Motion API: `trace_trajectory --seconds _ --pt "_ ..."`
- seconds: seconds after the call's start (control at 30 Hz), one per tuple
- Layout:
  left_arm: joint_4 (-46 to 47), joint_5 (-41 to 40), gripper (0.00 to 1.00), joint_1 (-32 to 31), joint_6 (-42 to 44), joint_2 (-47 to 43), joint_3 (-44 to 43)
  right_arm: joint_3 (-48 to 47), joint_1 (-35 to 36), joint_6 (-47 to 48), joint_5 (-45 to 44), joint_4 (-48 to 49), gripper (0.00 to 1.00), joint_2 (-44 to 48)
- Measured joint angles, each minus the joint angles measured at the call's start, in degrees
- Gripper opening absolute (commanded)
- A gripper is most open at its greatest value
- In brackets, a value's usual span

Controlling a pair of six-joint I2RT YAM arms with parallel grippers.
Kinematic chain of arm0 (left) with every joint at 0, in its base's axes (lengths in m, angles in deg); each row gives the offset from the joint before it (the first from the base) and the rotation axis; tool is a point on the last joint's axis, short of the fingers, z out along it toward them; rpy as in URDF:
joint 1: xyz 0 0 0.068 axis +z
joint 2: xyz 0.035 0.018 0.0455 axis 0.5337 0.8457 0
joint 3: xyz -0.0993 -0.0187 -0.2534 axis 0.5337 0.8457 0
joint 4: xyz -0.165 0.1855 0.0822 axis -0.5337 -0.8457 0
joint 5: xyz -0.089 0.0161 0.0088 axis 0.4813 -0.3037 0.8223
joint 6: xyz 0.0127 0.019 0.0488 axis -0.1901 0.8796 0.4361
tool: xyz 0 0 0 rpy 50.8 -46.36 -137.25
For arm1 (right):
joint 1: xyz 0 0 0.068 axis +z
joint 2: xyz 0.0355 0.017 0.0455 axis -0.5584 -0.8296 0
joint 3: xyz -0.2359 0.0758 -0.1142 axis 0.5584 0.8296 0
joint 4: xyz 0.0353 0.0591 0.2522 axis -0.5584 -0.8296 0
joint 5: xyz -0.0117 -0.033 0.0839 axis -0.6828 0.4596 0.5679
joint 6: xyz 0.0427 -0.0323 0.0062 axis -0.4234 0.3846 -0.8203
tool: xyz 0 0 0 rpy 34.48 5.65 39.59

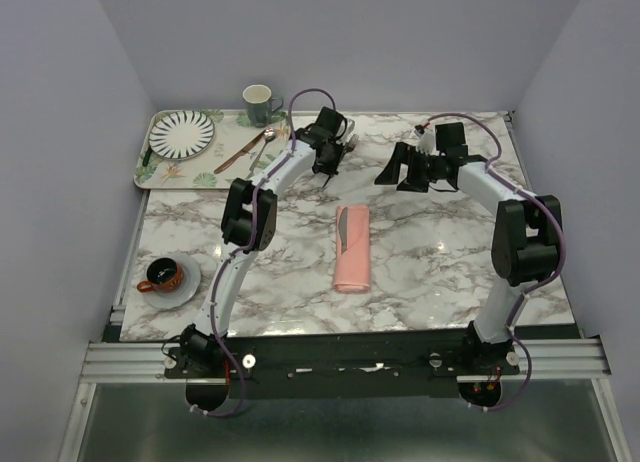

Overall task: Fold the napkin into a case and place the utensils inside
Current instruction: Pick up the fork from the center of the board, then pass from the left arm to the right

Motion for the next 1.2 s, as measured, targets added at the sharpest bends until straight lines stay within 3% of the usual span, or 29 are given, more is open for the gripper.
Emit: trace_trajectory --seconds 0.23,0.5,0.67,0.8,0.83,0.97,1.03,1.13,1.2 --pt "1.1 1.2 0.00 -2.3 -4.0 -4.2 0.9 0.0 -2.7 -2.3 2.9 0.0 0.89 0.0" --pt "4.3 5.2 0.00 -9.8 -11.9 -14.8 10.6 0.0 -4.0 -9.8 7.1 1.7 0.88 -2.4" --pt "4.9 7.6 0.00 -13.5 -15.3 -16.5 15.2 3.2 -4.0 -15.0 7.6 4.7 0.84 -3.8" --pt "5.6 8.7 0.00 -14.9 -17.7 -17.2 19.6 7.6 -4.5 -20.0 7.6 8.0 0.66 -3.8" --pt "5.7 8.9 0.00 -15.1 -18.2 -17.4 20.4 8.6 -4.6 -21.4 7.4 8.6 0.53 -3.8" --pt "7.1 9.3 0.00 -15.8 -20.0 -18.8 22.9 11.5 -5.4 -25.9 7.3 10.7 0.24 -4.0" --pt "7.6 9.4 0.00 -16.1 -20.6 -19.5 23.2 12.6 -5.9 -27.7 7.4 11.2 0.03 -4.3" --pt "8.7 9.8 0.00 -17.2 -21.4 -20.0 23.9 13.0 -6.6 -30.3 8.4 12.5 0.01 -4.3" --pt "9.5 10.3 0.26 -17.8 -21.4 -20.2 24.3 13.0 -6.9 -30.3 7.9 13.1 0.01 -4.2"
